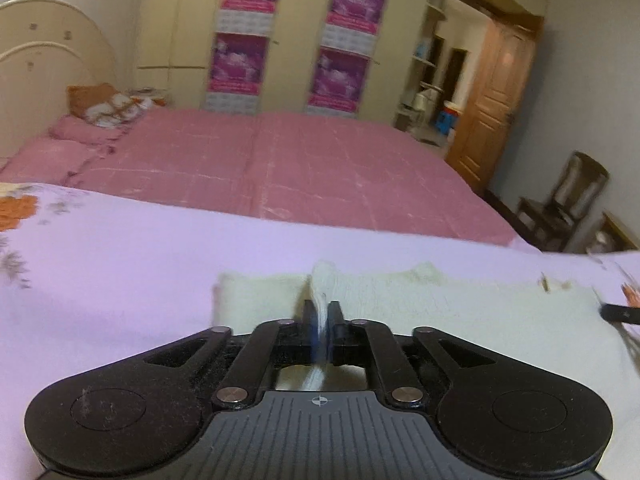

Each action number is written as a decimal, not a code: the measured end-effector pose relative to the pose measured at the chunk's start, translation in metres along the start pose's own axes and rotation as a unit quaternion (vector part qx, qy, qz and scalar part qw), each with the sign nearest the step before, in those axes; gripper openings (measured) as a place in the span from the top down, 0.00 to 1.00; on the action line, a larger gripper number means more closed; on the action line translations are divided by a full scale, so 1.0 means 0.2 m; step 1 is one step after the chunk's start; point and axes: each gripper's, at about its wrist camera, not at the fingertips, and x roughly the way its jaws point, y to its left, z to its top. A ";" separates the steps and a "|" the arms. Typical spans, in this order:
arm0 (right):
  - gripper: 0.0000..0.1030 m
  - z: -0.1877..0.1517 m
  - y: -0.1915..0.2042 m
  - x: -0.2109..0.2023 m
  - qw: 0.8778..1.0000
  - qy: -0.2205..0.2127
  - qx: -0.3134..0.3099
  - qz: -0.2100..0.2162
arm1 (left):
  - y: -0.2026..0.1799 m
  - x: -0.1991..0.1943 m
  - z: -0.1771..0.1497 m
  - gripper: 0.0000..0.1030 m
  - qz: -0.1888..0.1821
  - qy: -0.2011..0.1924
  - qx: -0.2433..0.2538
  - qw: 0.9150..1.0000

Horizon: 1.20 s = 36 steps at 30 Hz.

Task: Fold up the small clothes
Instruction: 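Fold the held sweater edge over with both tools and lower it, then open both tools and release the sweater, smoothing it flat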

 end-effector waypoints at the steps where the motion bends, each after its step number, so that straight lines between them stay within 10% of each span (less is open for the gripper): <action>1: 0.86 0.01 0.01 -0.01 1.000 -0.007 0.000 -0.006 | 0.00 -0.03 0.01 0.56 0.017 -0.012 -0.006 1.000; 3: 0.75 0.02 0.08 -0.08 0.999 -0.036 -0.018 -0.020 | -0.06 -0.14 0.01 0.19 0.016 -0.061 0.003 0.998; 8: 0.76 -0.01 0.46 -0.02 0.993 -0.017 -0.114 0.031 | -0.39 -0.11 0.02 0.19 -0.062 -0.032 0.071 0.995; 12: 0.74 -0.04 0.66 0.14 0.990 0.024 -0.133 0.025 | -0.47 -0.03 -0.01 0.19 -0.052 -0.017 0.071 0.996; 22: 0.77 -0.02 0.33 0.07 0.993 0.014 -0.094 -0.075 | -0.05 -0.09 -0.05 0.19 0.057 -0.028 0.002 0.998; 27: 0.68 -0.06 0.50 -0.10 0.993 -0.027 -0.109 -0.042 | -0.30 -0.32 -0.11 0.19 -0.011 -0.081 0.050 0.995; 36: 0.68 -0.32 0.74 -0.07 0.982 0.006 -0.187 -0.008 | -0.50 -0.31 -0.32 0.19 -0.032 -0.004 0.122 0.992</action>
